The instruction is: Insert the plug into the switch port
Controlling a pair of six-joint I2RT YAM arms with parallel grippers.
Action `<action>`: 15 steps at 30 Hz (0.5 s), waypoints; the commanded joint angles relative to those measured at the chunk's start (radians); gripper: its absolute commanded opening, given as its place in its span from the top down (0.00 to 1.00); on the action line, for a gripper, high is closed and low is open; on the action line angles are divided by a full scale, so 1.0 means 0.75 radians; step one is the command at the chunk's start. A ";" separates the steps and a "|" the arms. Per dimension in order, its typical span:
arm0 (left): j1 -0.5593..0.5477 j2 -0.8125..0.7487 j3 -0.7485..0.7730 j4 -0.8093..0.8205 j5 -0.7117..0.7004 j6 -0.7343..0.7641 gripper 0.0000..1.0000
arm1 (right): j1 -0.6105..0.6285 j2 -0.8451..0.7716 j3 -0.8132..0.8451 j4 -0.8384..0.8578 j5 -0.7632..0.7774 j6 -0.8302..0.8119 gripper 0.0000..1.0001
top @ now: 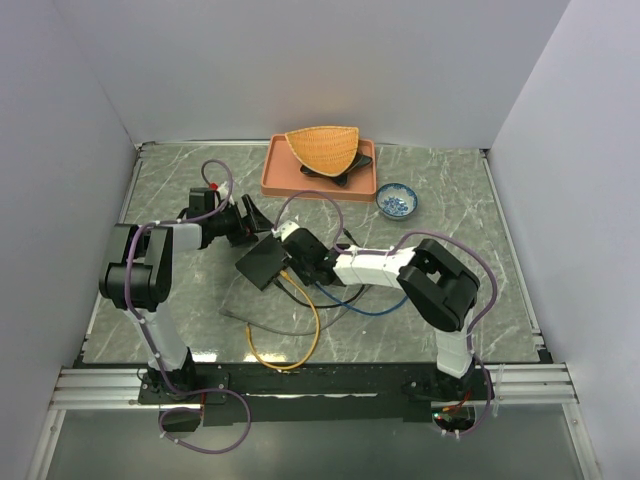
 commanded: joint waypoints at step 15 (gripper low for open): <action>0.000 0.069 -0.004 0.027 0.070 0.038 0.20 | 0.053 -0.042 -0.043 0.166 0.032 -0.015 1.00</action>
